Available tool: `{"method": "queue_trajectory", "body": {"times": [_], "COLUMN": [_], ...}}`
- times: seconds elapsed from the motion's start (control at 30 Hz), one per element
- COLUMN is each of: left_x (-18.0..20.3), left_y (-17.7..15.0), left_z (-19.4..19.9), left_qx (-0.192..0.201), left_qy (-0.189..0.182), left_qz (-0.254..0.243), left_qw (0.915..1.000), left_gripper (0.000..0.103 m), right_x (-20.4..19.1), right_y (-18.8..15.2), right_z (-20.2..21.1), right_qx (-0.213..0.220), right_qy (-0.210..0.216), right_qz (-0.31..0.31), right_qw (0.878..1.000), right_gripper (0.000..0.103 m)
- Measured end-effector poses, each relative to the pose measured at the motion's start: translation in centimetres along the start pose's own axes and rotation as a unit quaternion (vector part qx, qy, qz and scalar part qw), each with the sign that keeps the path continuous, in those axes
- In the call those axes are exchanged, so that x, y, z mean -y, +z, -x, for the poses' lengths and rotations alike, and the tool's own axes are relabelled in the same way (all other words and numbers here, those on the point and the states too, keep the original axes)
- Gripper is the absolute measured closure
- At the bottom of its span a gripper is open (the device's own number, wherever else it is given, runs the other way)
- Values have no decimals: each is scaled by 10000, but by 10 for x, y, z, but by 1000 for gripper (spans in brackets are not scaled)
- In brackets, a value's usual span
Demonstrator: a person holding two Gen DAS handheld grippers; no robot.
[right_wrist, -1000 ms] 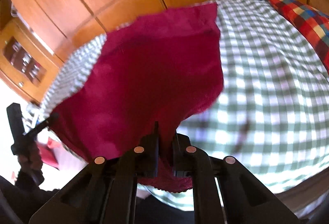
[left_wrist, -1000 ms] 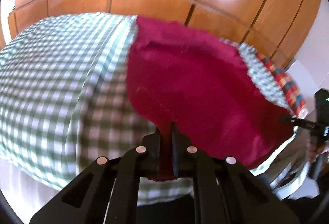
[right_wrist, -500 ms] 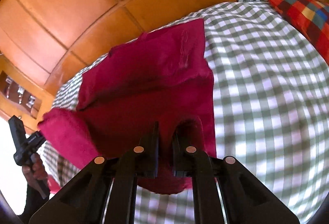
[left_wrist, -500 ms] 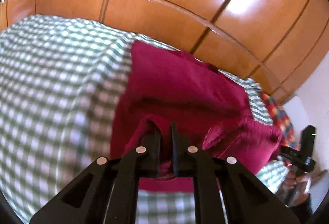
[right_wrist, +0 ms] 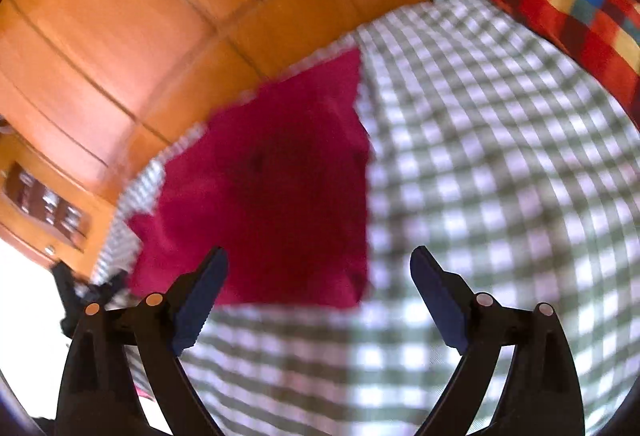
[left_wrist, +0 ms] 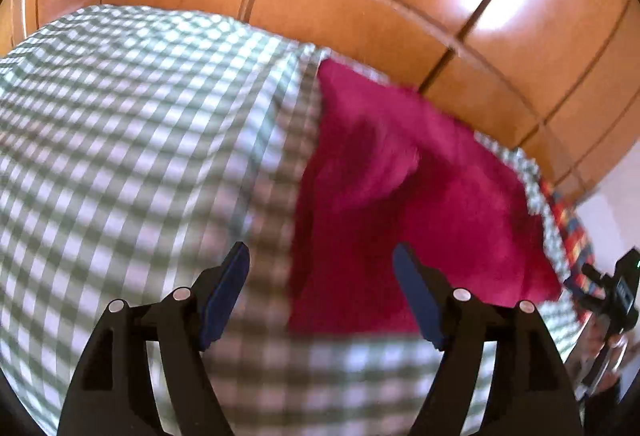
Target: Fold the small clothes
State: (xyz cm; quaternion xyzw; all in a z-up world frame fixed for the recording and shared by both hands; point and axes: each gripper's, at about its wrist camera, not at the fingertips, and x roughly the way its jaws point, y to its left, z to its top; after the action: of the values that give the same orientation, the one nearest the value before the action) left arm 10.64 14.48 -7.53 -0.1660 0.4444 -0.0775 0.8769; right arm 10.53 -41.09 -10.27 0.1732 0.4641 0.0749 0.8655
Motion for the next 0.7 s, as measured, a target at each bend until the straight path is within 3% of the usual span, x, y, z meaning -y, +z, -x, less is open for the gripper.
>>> {"method": "queue_trajectory", "body": {"times": [0.07, 0.1, 0.17, 0.27, 0.37, 0.57, 0.7], "left_x": [-2, -2, 4, 13, 13, 13, 9], "left_y": [-17, -20, -23, -19, -15, -32, -61], "left_z": [-6, -9, -17, -24, -24, -2, 21], "left_qx": [-138, -167, -259, -196, -268, -365, -487], "left_qy": [64, 81, 19, 200, 167, 155, -53], "left_qz": [-77, -84, -138, -223, -131, -298, -191], "left_qw": [9999, 9998, 9996, 9994, 9994, 9988, 9986], "left_gripper": [36, 41, 65, 78, 87, 89, 89], "right_x": [2, 4, 2, -3, -9, -21, -15], "right_y": [-5, -5, -3, 0, -5, -31, -58], "right_z": [-14, -19, -30, -41, -38, -4, 14], "right_qx": [-46, -61, -62, -134, -260, -316, -506], "right_qy": [-139, -151, -69, -5, -45, -102, -142], "right_qz": [-8, -38, -149, -159, 44, 426, 483], "right_qw": [9999, 9999, 9998, 9998, 9996, 9985, 9974], "right_gripper": [18, 28, 43, 69, 83, 85, 84]}}
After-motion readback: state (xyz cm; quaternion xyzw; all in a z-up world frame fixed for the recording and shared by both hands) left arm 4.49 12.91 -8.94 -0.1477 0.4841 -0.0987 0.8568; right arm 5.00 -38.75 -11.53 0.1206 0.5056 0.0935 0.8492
